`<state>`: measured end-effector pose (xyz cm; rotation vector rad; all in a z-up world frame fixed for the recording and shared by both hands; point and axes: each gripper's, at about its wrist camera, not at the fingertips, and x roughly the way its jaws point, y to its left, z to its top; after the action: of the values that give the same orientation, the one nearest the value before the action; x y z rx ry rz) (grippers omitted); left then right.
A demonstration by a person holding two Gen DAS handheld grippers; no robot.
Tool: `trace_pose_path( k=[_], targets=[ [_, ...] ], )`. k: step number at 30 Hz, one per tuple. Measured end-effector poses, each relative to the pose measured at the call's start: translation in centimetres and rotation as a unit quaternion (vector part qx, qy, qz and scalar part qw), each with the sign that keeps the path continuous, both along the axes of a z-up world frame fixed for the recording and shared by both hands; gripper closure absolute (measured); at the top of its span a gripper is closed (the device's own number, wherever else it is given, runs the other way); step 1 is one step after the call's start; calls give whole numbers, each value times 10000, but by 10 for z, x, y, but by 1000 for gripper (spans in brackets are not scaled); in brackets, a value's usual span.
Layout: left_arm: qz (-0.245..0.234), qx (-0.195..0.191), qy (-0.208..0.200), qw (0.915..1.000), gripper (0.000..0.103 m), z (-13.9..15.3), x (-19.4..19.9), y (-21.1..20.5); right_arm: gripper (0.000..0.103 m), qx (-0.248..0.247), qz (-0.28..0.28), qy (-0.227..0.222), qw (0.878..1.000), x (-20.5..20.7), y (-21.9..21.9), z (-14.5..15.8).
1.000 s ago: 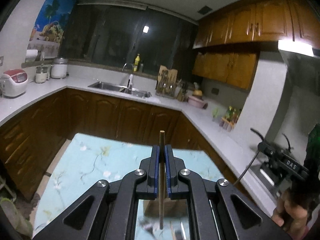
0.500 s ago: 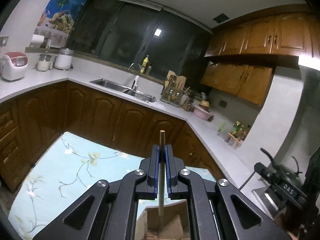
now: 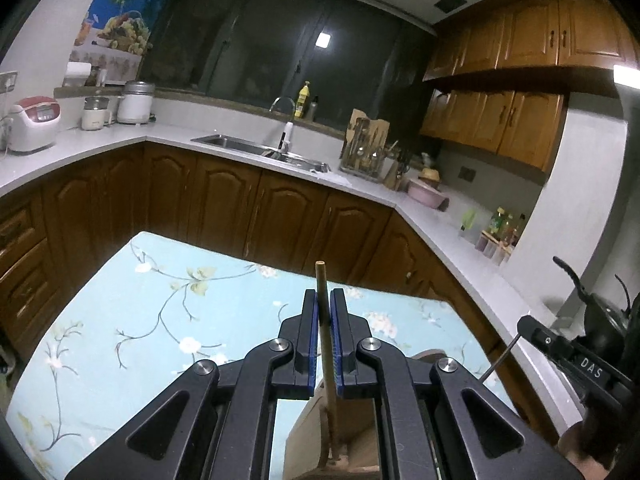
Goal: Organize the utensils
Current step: 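Drop the chopstick and utensil into the wooden caddy, opening both tools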
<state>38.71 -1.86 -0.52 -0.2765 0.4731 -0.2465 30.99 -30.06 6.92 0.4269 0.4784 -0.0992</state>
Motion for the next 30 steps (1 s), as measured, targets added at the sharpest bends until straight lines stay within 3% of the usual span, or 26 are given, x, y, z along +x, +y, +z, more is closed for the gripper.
trace_pose_path(
  k=[10,21,25,28,30],
  targets=[
    [-78,69,238,9997,97,21,0,8,99,-46,-26,14,10000,2,1,-2],
    [-110,68,341,9993,96,24,12,10,98,1,17,86,10000,2,3,-8],
    [-94,123,384,9991,93,24,13,10,94,120,59,126,9998,4,-3,-9],
    [-60,127,389,9991,81,23,12,12,94,156,49,119,9998,3,-5,-9],
    [-26,133,386,9992,81,25,11,13,94,145,56,122,9998,3,-4,-8]
  ],
)
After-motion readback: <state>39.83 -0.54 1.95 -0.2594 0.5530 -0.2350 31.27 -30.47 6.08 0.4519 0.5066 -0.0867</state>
